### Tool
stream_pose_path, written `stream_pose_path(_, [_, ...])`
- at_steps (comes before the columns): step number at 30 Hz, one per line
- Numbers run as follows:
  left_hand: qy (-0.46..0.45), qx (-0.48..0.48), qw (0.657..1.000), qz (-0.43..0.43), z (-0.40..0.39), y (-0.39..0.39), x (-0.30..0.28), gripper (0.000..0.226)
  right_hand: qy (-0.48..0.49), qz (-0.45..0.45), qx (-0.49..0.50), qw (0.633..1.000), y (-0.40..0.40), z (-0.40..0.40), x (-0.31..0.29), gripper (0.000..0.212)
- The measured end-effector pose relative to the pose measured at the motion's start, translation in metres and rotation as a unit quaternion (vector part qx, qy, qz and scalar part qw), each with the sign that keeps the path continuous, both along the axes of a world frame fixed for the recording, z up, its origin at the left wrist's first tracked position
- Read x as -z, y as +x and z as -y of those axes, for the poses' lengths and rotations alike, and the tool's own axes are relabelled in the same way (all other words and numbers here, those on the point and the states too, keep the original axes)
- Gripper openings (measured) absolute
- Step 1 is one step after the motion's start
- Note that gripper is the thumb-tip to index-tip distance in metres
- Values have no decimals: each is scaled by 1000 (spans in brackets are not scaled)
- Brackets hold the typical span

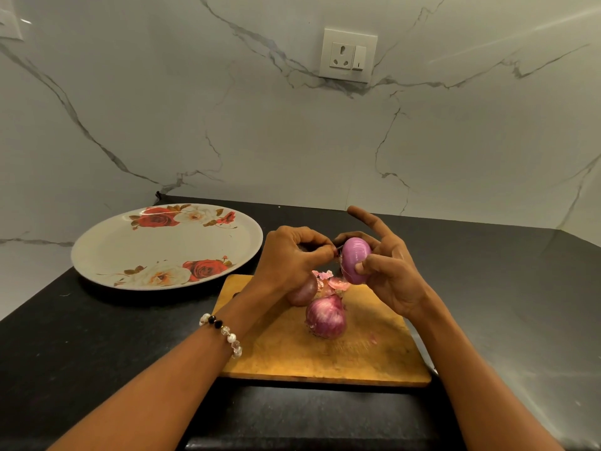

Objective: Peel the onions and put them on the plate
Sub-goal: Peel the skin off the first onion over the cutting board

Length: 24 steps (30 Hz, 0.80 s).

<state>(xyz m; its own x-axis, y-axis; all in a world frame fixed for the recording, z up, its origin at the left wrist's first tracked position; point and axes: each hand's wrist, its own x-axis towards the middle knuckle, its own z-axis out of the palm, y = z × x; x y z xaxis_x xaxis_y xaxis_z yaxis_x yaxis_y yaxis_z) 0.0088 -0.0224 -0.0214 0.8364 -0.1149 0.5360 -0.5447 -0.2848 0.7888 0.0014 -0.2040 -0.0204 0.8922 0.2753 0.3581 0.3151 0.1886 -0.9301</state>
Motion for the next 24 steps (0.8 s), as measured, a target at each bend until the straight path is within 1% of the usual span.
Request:
stream_pose_path(2, [-29, 11, 999, -15, -1, -1, -2, 3, 23, -5, -17, 1000, 0, 1, -2, 89])
stream_pose_path(4, [-51, 18, 998, -17, -1, -2, -4, 7, 49, -13, -26, 998, 0, 3, -3, 91])
stream_pose_path(9, [-65, 14, 998, 6, 0, -3, -6, 12, 113, -37, -38, 992, -1, 0, -5, 92])
stream_pose_path(11, [-63, 27, 997, 20, 0, -6, -7, 17, 127, -55, -37, 990, -3, -2, -7, 87])
stream_pose_path(13, [-46, 31, 998, 39, 0, -7, -8, 20, 129, -68, -33, 989, -5, -2, -7, 75])
stream_pose_path(15, [-26, 22, 998, 50, -1, -5, -8, 16, 129, -75, -33, 988, -6, -3, -7, 68])
stream_pose_path(16, [-24, 21, 998, 54, -1, -4, -8, 11, 128, -78, -31, 988, -7, -4, -8, 67])
stream_pose_path(19, [-17, 7, 997, 76, 0, -3, -7, 20, 118, -90, -17, 989, -8, -8, -8, 66])
stream_pose_path(22, [-20, 0, 996, 90, 2, -4, -7, 16, 99, -102, -3, 990, -8, -10, -7, 67])
stream_pose_path(24, [16, -6, 994, 109, 1, -5, -6, 28, 75, -96, 7, 992, -7, -10, -6, 66])
